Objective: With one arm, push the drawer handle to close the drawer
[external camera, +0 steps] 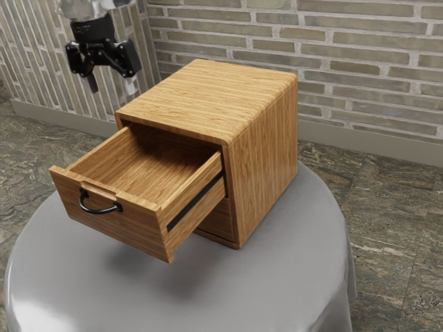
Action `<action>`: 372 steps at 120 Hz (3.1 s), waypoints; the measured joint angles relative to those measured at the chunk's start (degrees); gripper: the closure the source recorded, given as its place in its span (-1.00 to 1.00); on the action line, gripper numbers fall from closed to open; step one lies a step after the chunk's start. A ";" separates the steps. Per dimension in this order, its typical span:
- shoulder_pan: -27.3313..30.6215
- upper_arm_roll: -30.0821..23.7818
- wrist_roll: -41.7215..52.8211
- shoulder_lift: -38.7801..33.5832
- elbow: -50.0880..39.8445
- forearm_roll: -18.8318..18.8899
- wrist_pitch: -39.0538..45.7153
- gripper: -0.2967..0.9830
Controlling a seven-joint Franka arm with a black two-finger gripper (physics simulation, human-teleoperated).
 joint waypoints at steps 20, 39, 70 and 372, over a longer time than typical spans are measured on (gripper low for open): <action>3.47 -1.72 -0.21 -12.06 -12.83 0.05 2.59 -0.54; 1.90 -5.29 -0.53 -44.37 -46.49 0.09 6.12 -0.37; 1.63 -8.01 -1.29 -57.76 -64.02 -1.77 12.34 0.38; 1.56 -7.27 -7.89 -18.01 -44.23 3.41 38.37 0.53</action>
